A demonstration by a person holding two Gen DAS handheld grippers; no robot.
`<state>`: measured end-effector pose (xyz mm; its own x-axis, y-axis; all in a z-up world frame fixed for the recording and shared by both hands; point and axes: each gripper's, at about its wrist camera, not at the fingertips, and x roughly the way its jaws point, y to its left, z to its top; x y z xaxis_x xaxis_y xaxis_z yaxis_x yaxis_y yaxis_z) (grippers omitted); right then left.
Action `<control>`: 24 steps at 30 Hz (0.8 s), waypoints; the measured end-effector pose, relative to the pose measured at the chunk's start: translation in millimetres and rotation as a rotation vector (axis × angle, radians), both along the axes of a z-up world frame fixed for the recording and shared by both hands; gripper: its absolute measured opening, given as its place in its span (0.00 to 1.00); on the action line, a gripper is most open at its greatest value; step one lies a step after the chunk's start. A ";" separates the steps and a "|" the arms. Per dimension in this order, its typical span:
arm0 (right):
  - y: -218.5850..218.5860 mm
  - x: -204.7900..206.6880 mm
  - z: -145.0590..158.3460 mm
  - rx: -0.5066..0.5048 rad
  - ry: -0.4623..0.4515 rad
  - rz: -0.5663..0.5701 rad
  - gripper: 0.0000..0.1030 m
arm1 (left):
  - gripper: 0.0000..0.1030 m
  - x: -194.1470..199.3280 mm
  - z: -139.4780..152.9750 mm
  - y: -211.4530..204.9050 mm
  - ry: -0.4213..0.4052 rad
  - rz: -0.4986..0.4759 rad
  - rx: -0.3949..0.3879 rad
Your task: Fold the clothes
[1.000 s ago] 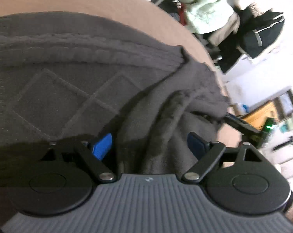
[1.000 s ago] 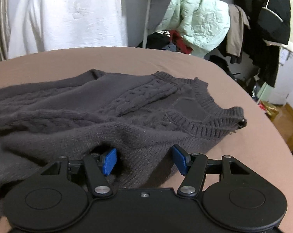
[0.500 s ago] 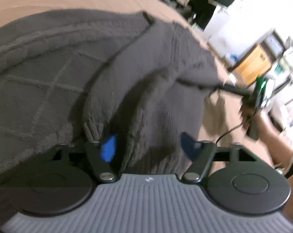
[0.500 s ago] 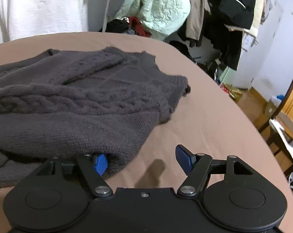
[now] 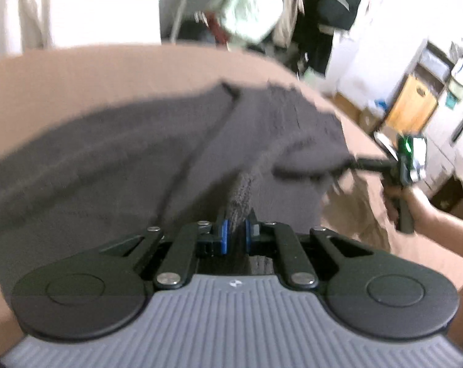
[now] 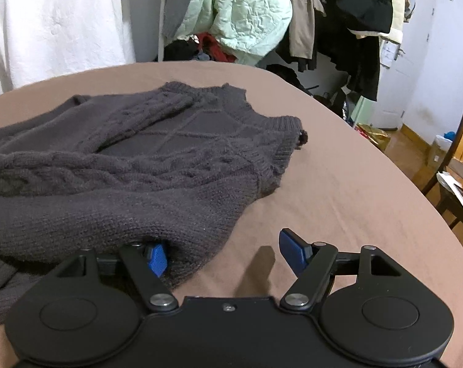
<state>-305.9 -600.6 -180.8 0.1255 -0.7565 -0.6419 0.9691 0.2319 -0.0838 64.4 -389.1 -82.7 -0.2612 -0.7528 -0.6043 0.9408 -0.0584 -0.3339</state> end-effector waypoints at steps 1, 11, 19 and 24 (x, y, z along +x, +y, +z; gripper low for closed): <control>1.0 -2.2 1.0 -0.005 -0.019 0.018 0.74 | 0.09 4.9 0.0 -2.6 -0.009 0.022 -0.018; 11.0 -9.5 19.2 -0.072 0.026 0.180 0.65 | 0.28 54.8 1.8 -47.1 -0.167 0.483 -0.025; 15.7 12.5 34.0 0.125 -0.023 0.283 0.63 | 0.40 31.4 -31.7 -29.7 -0.095 0.367 0.178; 27.6 45.6 59.2 0.165 -0.145 0.555 0.65 | 0.58 -4.5 -18.1 -31.4 -0.076 0.305 0.167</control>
